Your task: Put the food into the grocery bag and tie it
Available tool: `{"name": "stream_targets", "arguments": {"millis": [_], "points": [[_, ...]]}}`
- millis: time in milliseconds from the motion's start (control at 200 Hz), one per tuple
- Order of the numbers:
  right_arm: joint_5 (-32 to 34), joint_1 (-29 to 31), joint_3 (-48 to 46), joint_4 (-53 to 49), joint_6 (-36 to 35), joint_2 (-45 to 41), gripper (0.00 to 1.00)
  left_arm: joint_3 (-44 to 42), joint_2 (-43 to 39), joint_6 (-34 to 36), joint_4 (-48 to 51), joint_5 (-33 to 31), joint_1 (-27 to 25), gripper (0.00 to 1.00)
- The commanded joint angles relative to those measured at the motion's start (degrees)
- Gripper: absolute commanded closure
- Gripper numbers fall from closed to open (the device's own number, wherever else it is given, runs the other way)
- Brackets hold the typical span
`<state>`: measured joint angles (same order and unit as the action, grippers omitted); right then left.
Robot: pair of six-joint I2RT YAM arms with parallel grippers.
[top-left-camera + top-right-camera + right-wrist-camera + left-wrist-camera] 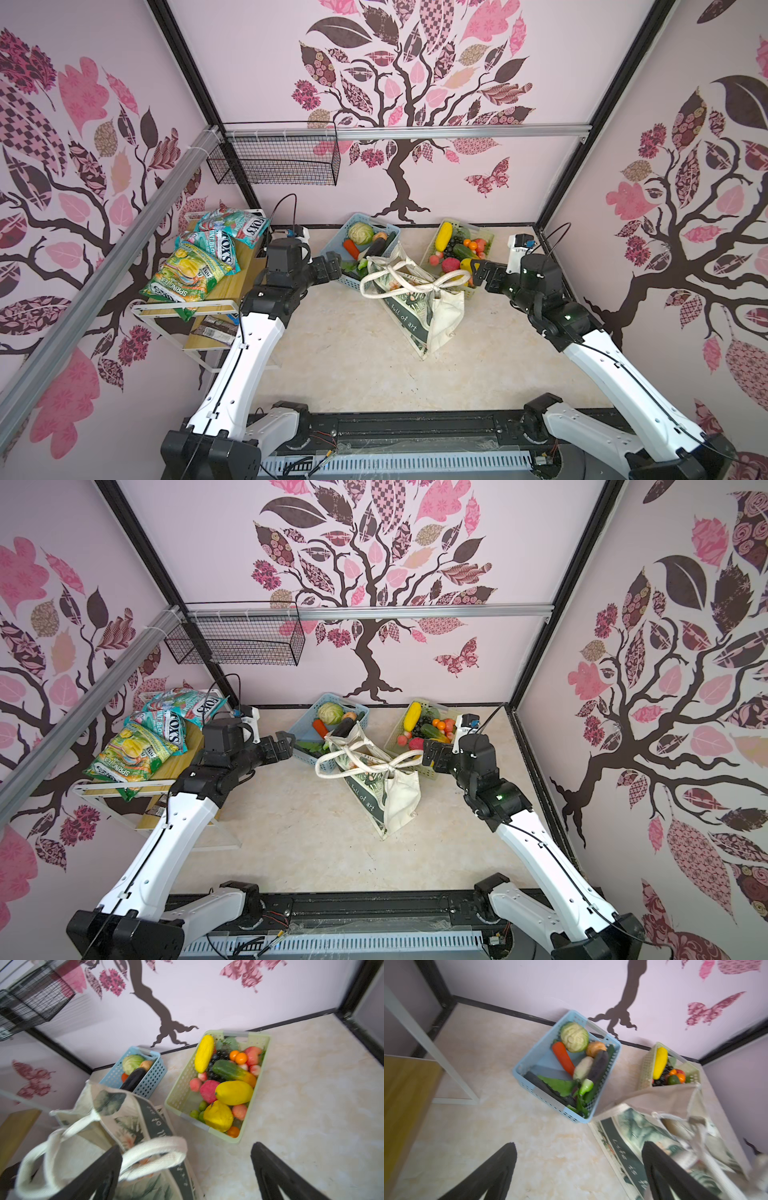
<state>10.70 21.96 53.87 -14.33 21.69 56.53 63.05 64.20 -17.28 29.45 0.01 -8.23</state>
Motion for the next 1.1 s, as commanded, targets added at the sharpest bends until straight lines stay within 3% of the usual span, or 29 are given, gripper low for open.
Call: {"name": "stream_targets", "arguments": {"millis": [0,150,335,465,555,690,825,1095], "points": [[11.6,-1.8,-4.3,7.5,-4.3,2.3,0.01,-7.6,-0.9,5.6,-12.7,-10.5,0.2,0.03],[10.1,-9.0,-10.9,16.1,-3.5,5.0,0.01,-16.6,0.3,11.8,-24.2,-16.1,0.7,0.03],[15.0,-11.2,-19.3,28.8,-9.8,6.6,0.00,-24.0,5.0,15.7,-34.9,-17.6,1.0,0.03],[12.7,-16.0,-20.7,31.2,-9.2,9.0,0.00,-31.7,8.4,18.8,-49.4,-15.3,1.8,0.03],[10.4,-19.8,-23.3,36.2,-9.0,10.2,0.01,-36.4,9.7,16.3,-57.3,-10.0,4.9,0.03],[12.4,-20.0,-26.3,43.1,-12.7,14.3,0.01,-42.2,12.1,14.1,-68.1,-7.9,7.7,0.03],[9.1,-19.9,-30.4,55.2,-12.9,19.2,0.01,-41.7,15.0,15.5,-71.1,-3.7,8.9,0.03],[5.7,-19.0,-37.8,80.2,-16.4,31.2,0.01,-44.3,26.2,14.1,-87.5,-0.1,11.7,0.03]]}}
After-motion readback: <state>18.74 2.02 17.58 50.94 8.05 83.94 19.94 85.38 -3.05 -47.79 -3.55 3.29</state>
